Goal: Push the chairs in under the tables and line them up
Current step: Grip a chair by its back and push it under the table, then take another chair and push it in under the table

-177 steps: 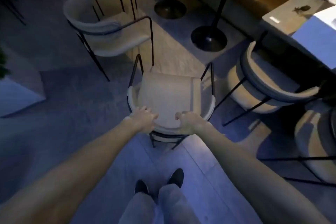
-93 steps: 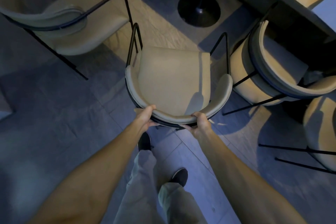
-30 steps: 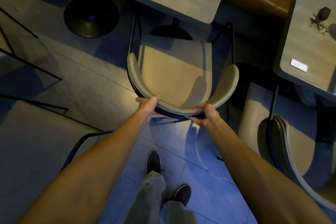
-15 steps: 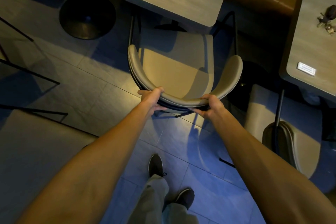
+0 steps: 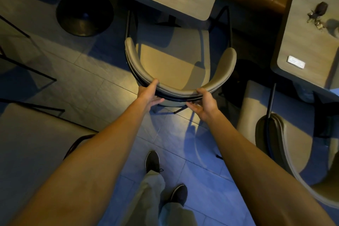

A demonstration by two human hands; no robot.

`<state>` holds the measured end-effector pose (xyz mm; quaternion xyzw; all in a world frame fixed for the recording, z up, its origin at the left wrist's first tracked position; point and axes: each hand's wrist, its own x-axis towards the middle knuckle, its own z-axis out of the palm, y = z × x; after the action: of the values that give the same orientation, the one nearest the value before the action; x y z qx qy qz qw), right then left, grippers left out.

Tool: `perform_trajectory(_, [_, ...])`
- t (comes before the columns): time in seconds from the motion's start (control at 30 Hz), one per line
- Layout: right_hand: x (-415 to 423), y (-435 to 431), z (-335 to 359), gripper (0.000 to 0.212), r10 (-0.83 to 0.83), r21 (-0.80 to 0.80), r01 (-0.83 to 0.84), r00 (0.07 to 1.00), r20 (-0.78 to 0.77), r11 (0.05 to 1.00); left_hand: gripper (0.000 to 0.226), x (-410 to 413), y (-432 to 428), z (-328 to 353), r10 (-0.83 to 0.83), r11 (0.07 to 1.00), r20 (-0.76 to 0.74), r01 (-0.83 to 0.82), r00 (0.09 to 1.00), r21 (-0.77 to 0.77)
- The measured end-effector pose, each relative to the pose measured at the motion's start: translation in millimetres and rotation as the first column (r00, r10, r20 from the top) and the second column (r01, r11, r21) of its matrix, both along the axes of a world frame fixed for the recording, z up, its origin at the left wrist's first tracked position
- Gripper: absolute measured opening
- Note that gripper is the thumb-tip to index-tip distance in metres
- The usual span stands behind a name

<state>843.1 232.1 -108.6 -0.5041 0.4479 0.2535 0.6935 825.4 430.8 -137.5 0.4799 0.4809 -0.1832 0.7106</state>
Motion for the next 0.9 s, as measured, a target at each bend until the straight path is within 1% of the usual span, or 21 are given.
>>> perform_trajectory(0.07, [-16,7,15,0.037,0.085,-0.002,-0.085,0.996,0.029,0.996,0.047,-16,2,14,-0.064,0.998,0.021,0.064,0.998,0.011])
perform_trajectory(0.13, [-31,20,38,0.032,0.118,0.047,-0.122,0.99,0.082,0.991,0.032,-35,4,35,-0.093,0.995,0.047,0.09,0.995,0.052])
perform_trajectory(0.2, [-43,37,65,0.026,0.133,0.12,-0.153,0.978,0.159,0.981,0.03,-57,7,65,-0.083,0.994,0.097,0.076,0.992,0.077])
perform_trajectory(0.33, [-76,76,130,0.019,0.246,0.216,-0.324,0.914,0.322,0.921,0.037,-109,20,128,0.076,0.996,0.233,-0.084,0.97,0.025])
perform_trajectory(0.4, [-104,91,163,0.027,0.304,0.23,-0.411,0.87,0.389,0.882,0.034,-142,27,160,0.168,0.985,0.312,-0.169,0.935,-0.025])
perform_trajectory(0.5, [-156,107,202,0.039,0.382,0.227,-0.525,0.798,0.466,0.82,0.032,-199,38,199,0.27,0.962,0.393,-0.263,0.879,-0.071])
perform_trajectory(0.53, [-175,112,210,0.037,0.411,0.212,-0.557,0.775,0.48,0.803,0.031,-220,43,208,0.295,0.954,0.41,-0.292,0.863,-0.072])
perform_trajectory(0.63, [-232,127,226,0.013,0.477,0.191,-0.612,0.745,0.466,0.768,0.029,-287,61,226,0.369,0.922,0.429,-0.383,0.824,-0.058])
perform_trajectory(0.67, [-251,133,228,0.01,0.508,0.176,-0.635,0.729,0.459,0.752,0.03,-311,67,228,0.393,0.909,0.431,-0.415,0.812,-0.047])
perform_trajectory(0.77, [-313,159,228,0.02,0.585,0.139,-0.692,0.686,0.433,0.708,0.03,-387,91,230,0.456,0.869,0.429,-0.494,0.78,-0.025])
perform_trajectory(0.8, [-335,168,227,0.02,0.611,0.138,-0.714,0.67,0.421,0.687,0.03,-413,100,228,0.479,0.856,0.417,-0.516,0.772,-0.027])
perform_trajectory(0.9, [-396,204,222,0.009,0.692,0.137,-0.793,0.589,0.417,0.593,0.029,-488,131,221,0.557,0.801,0.391,-0.598,0.733,-0.019])
